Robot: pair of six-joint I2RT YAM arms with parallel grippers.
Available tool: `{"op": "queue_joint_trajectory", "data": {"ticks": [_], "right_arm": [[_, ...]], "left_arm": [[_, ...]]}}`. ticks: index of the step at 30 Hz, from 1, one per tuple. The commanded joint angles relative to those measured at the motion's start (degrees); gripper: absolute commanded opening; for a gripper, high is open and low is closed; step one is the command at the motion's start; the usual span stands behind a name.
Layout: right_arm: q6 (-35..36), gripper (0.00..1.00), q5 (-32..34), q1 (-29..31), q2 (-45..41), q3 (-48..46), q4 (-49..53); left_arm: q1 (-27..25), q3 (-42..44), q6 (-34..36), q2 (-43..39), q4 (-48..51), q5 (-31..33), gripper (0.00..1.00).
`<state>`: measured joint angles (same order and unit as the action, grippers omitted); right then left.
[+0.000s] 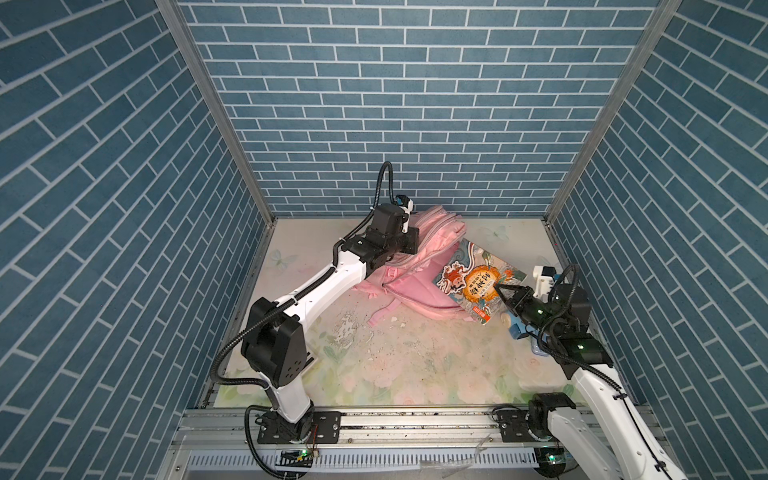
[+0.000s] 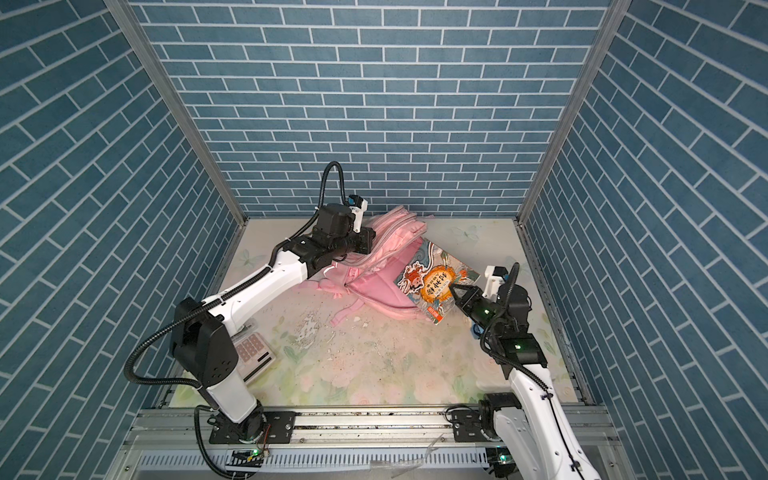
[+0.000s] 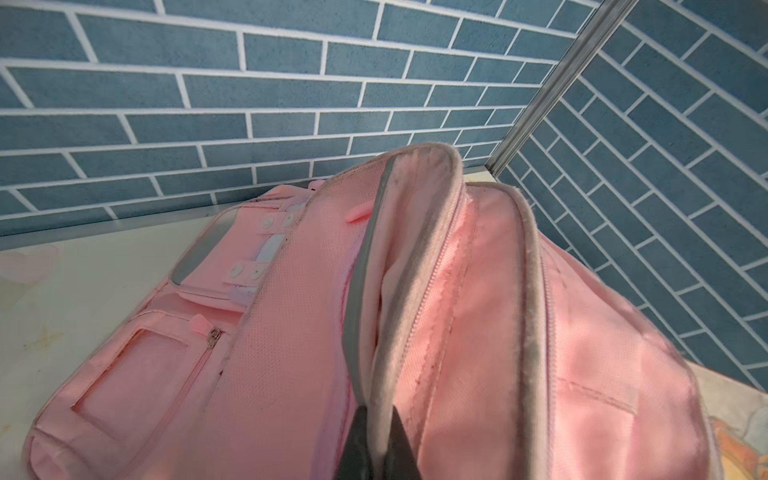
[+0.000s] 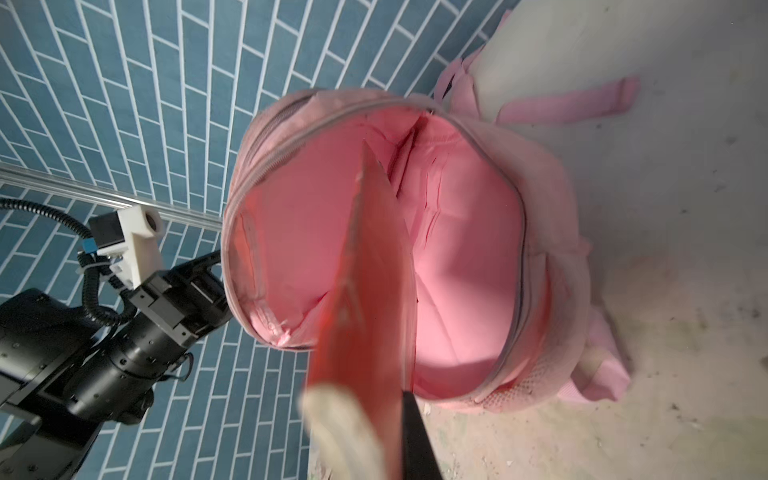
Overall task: Pack the student bag
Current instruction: 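Lower the picture book into the backpack with the right gripper and release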
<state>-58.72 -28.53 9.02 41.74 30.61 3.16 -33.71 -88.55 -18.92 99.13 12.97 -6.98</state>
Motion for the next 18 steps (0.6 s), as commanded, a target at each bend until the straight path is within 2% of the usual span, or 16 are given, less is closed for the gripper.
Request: {"op": "queue_joint_trajectory", "data": {"ticks": [1, 3, 9, 15, 18], "right_arm": [[-8.16, 0.0, 1.32, 3.52, 1.92, -1.46, -11.61], [-9.1, 0.0, 2.38, 5.69, 4.43, -2.84, -16.27], [-13.49, 0.0, 3.52, 8.5, 14.45, -3.23, -29.73], [-15.73, 0.0, 5.61, 12.15, 27.2, 0.6, -37.41], [-19.94, 0.0, 6.87, 13.43, 34.43, 0.94, -44.75]], "left_arm": [[0.22, -0.92, -0.7, -2.54, -8.63, -6.0, 0.0], [0.22, -0.51, -0.97, -2.64, -9.09, -7.83, 0.0], [0.14, 4.91, -3.13, -6.04, -11.6, -8.13, 0.0], [-0.32, 9.44, -6.18, -8.58, -15.04, -8.01, 0.0], [-0.68, 9.71, -7.05, -9.08, -15.55, -7.27, 0.0]]}}
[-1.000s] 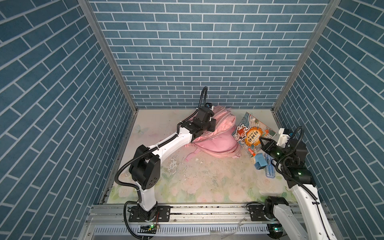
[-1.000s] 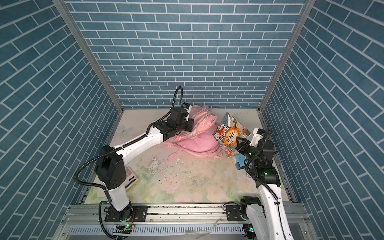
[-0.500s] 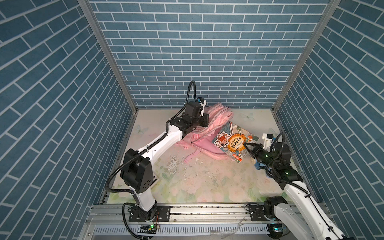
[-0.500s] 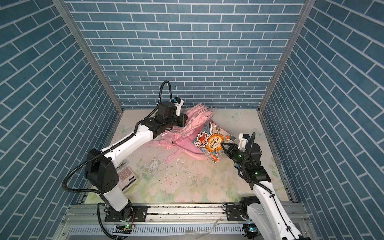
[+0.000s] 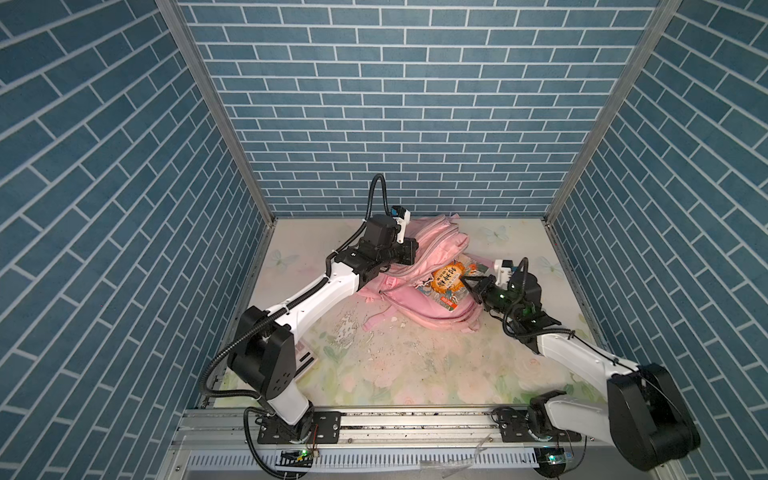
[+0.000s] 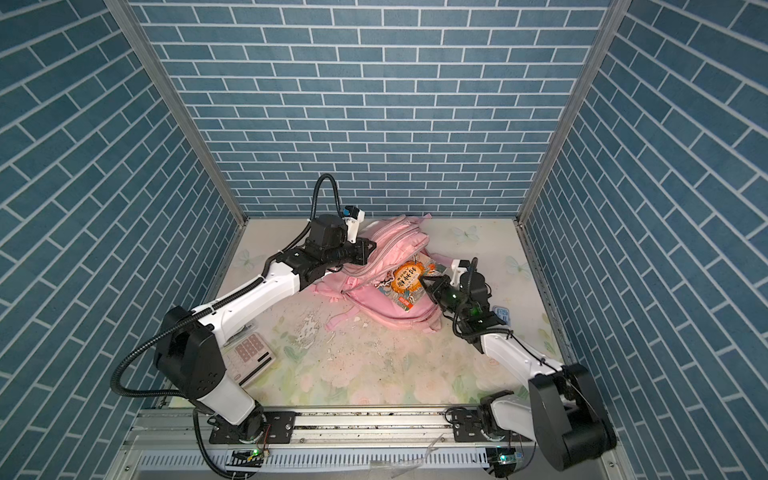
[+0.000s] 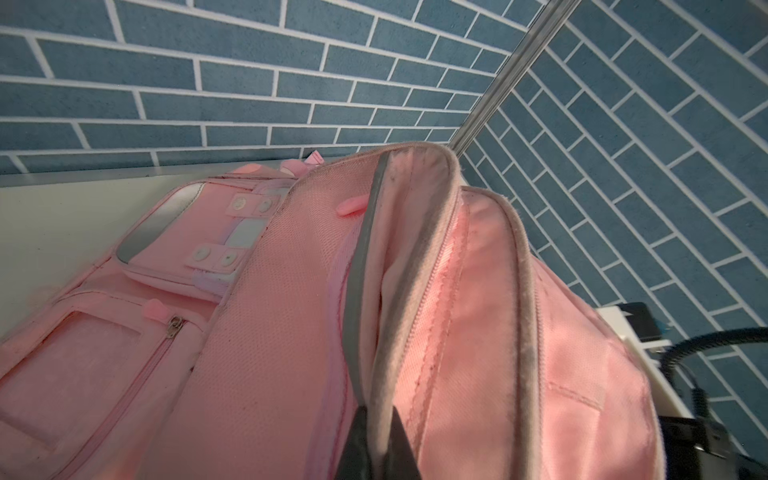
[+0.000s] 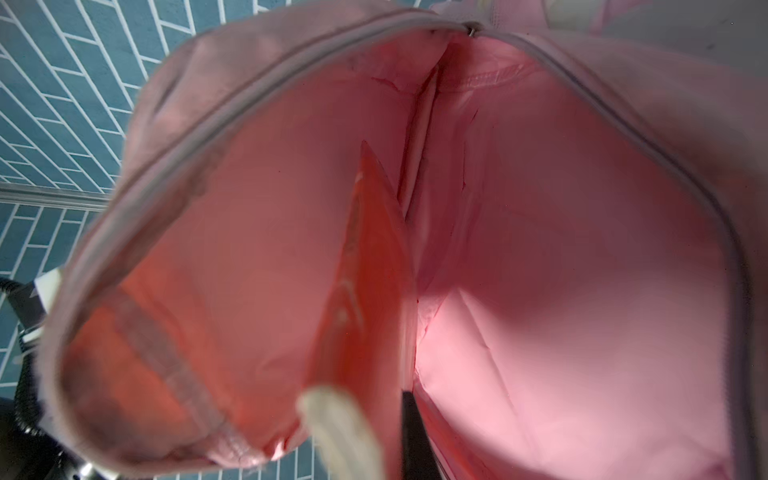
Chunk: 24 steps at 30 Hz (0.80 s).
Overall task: Pack the student bag
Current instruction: 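Lower the picture book into the backpack with the right gripper and release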
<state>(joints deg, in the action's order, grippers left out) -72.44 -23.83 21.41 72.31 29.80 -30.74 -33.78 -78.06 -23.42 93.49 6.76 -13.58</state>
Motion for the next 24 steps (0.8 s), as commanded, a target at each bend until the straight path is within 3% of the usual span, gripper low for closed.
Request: {"op": "queue_joint_trajectory", "data": {"ticks": [1, 4, 11, 14, 17, 20, 24], "right_arm": [[-7.82, 0.0, 2.86, 1.58, 6.21, 1.82, -13.86], [-10.51, 0.0, 5.09, 3.69, 12.74, 3.7, -21.58], [-13.31, 0.01, 7.0, 6.67, 26.17, 11.21, -23.78], [-13.82, 0.3, 4.6, 7.44, 29.56, 14.89, -18.77], [-9.98, 0.46, 6.22, 8.03, 27.68, 16.38, -9.56], [-5.89, 0.71, 7.53, 7.61, 24.32, 16.27, -1.51], [-0.55, 0.73, 4.72, 6.18, 20.13, 15.18, 5.6]], "left_arm": [[-0.68, -0.65, -2.8, -3.51, -9.58, -0.4, 0.0], [-0.84, -0.42, -3.36, -3.59, -9.97, -0.01, 0.0], [-0.88, -0.22, -2.9, -3.69, -9.53, 0.4, 0.0], [-0.9, -0.08, -2.67, -4.02, -9.09, 0.48, 0.0], [-0.81, -0.22, -2.38, -4.19, -8.31, 1.1, 0.0], [-0.79, 0.17, -2.49, -4.59, -8.21, 2.94, 0.0], [-0.68, 1.97, -3.63, -6.78, -8.2, 7.89, 0.0]]}}
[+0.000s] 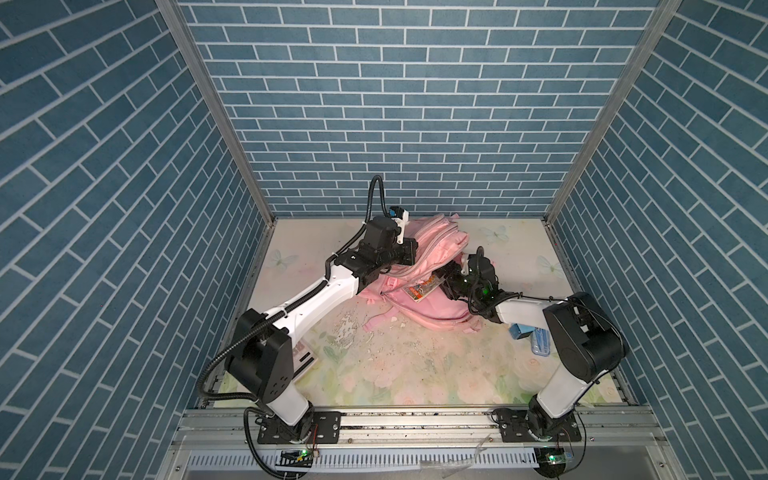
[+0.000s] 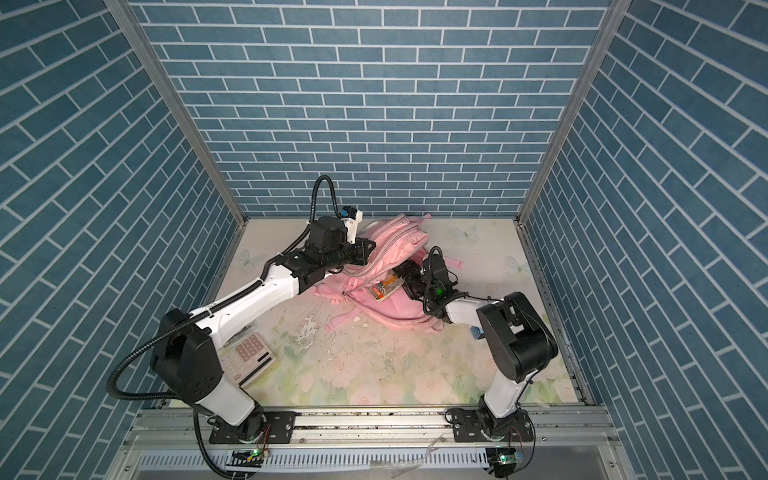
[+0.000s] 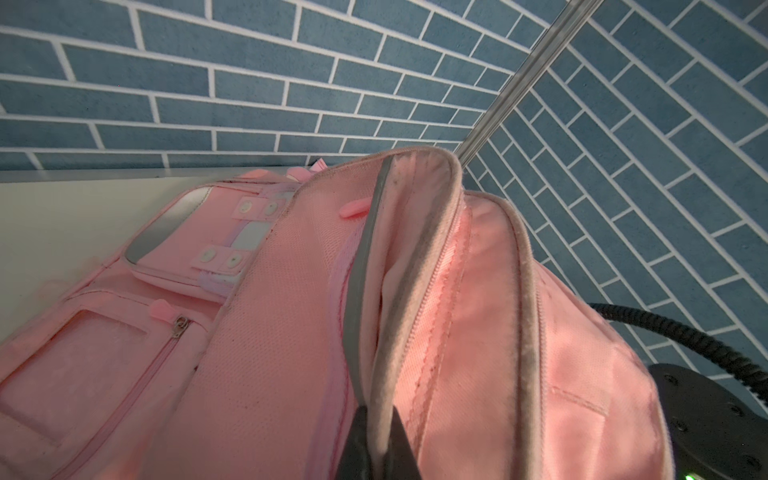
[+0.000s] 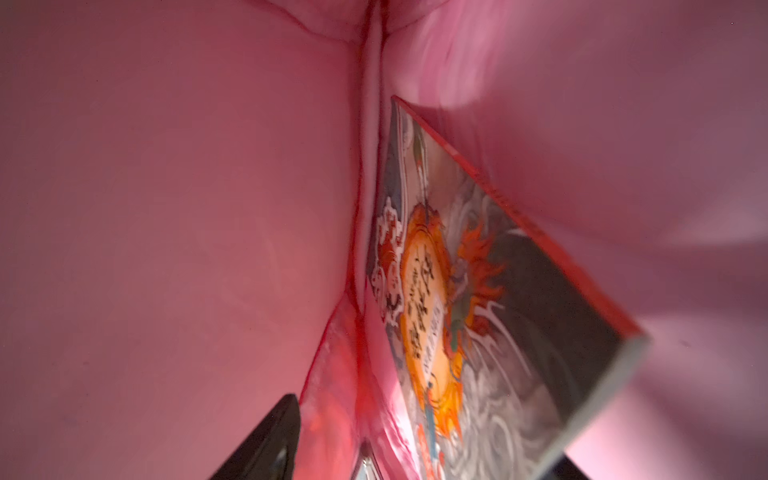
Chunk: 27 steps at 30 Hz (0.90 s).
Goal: Pack the student bag
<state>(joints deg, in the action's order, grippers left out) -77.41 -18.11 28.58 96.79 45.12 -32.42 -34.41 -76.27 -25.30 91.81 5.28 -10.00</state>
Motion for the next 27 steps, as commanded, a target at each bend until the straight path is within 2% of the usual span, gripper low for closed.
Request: {"op": "queue_joint_trajectory", "data": {"ticks": [1, 5, 7, 11, 16, 19, 22, 27], "right_arm": [[5.66, 0.73, -1.21, -1.19, -5.55, -0.59, 8.97], [16.73, 0.74, 0.51, -1.31, -10.57, 2.82, 24.36], [21.86, 0.75, 1.77, -1.31, -12.46, 5.04, 31.21], [30.15, 0.74, 2.62, -2.72, -15.76, 6.68, 38.82], [34.13, 0.73, 2.89, -7.18, -20.83, 6.14, 43.4], [37.88, 0.72, 5.98, -8.76, -24.6, 6.53, 45.81], [42.39, 0.72, 7.24, -10.35, -27.82, 6.41, 46.91], [44.27, 0.71, 3.97, -12.97, -29.89, 5.14, 47.91]], "left_arm": [[-0.11, 0.92, -1.92, -5.97, -6.78, 6.06, 0.0], [-1.32, 4.28, -2.52, -10.55, -3.96, 19.11, 0.0], [-1.74, 6.43, -4.52, -12.72, -3.6, 23.11, 0.0], [-4.99, 10.15, -9.13, -15.92, -3.29, 30.17, 0.0], [-11.88, 13.38, -15.14, -16.41, -6.73, 38.39, 0.0], [-14.16, 12.73, -17.11, -13.67, -9.13, 40.31, 0.0], [-14.8, 11.1, -18.26, -9.44, -12.17, 38.76, 0.0], [-16.49, 5.64, -16.14, -1.68, -13.64, 36.07, 0.0]]}}
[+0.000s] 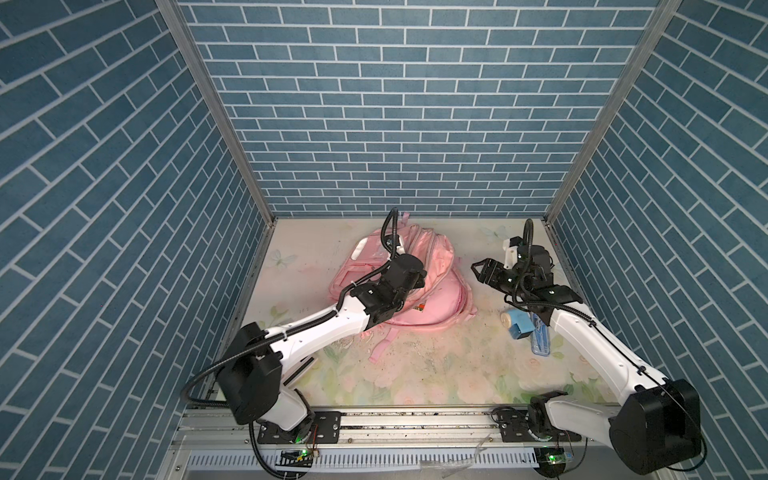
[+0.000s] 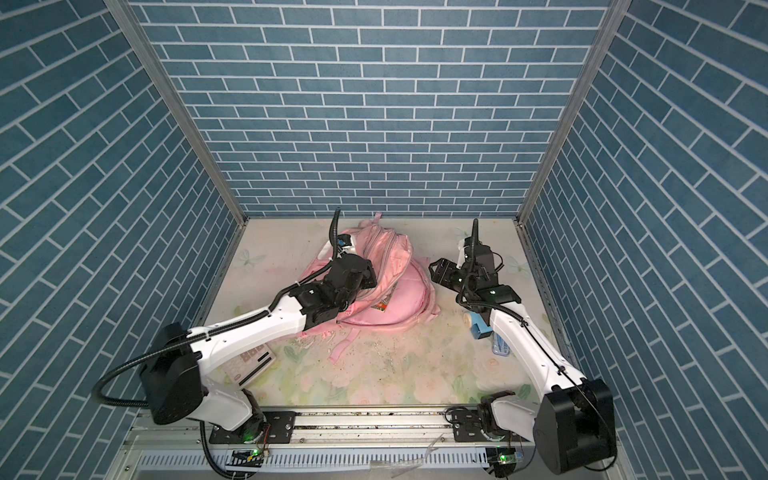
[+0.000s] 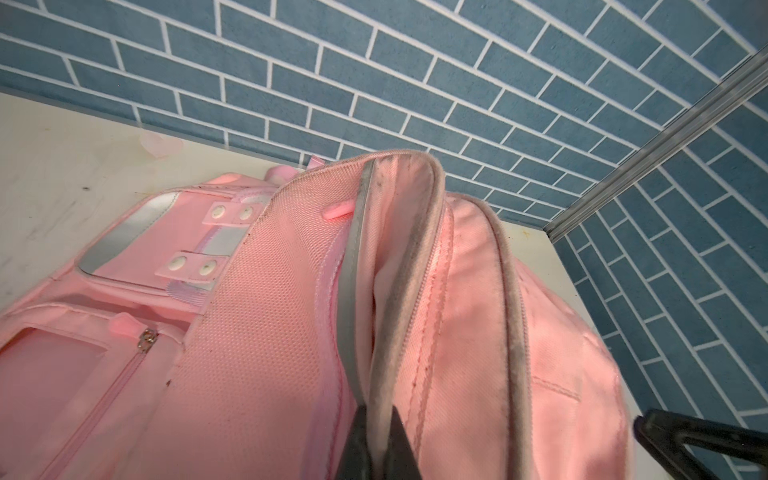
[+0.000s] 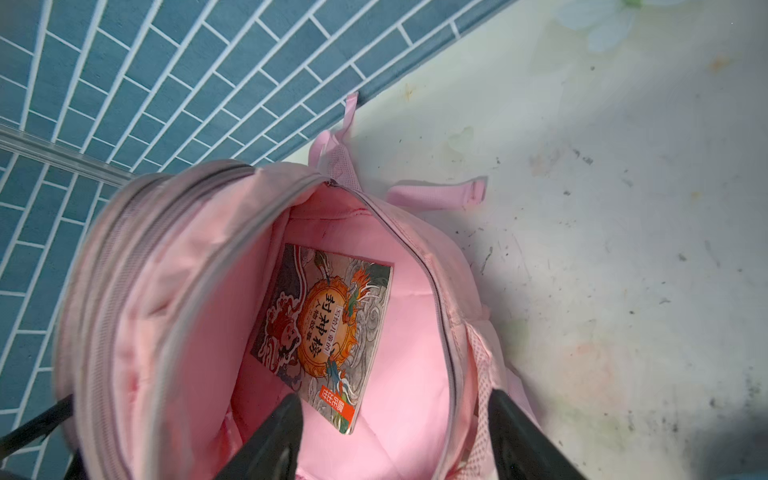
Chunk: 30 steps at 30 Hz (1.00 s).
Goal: Pack the student bag
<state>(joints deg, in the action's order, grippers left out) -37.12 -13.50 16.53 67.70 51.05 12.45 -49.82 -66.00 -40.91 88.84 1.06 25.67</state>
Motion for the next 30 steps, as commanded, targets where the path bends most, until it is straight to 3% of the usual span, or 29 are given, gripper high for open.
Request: {"op": "queue_joint_trajectory", "data": {"ticks": [1, 2, 5, 7, 10, 16, 25, 30], "right_arm": [[3.99, 0.71, -1.06, -1.02, -1.0, -1.15, 3.13], [3.87, 0.71, -0.95, -1.06, -1.15, -1.53, 3.28], [2.83, 0.71, -1.82, -1.04, -2.0, -3.37, 2.86], [2.19, 0.71, -3.08, -1.07, -2.22, -4.63, 2.64], [-0.22, 0.71, -4.93, -1.09, -2.12, -7.71, 1.03], [-4.86, 0.67, -11.11, -0.66, 2.7, -12.34, -4.16], [-6.54, 0.59, -15.62, 3.8, 14.38, -10.7, -9.09], [-5.78, 0.55, -15.04, 2.7, 17.03, -9.95, -10.98]], "left_arm": [[-1.16, -5.45, 0.29, 2.48, -9.54, -0.8, 0.0], [-1.21, -5.84, 2.21, 3.21, -10.4, -3.16, 0.0], [-1.65, -7.46, 10.89, 4.79, -8.83, -8.31, 0.3], [-1.59, -6.95, 16.32, 3.79, -5.35, -9.31, 0.42], [0.16, -3.68, 27.74, 0.28, -1.75, -14.89, 0.53], [5.83, 3.48, 43.82, -6.36, 8.95, -24.66, 0.53], [14.3, 15.19, 67.56, -14.34, 19.7, -33.68, 0.53], [15.0, 19.57, 75.84, -14.75, 20.74, -32.27, 0.53]]}}
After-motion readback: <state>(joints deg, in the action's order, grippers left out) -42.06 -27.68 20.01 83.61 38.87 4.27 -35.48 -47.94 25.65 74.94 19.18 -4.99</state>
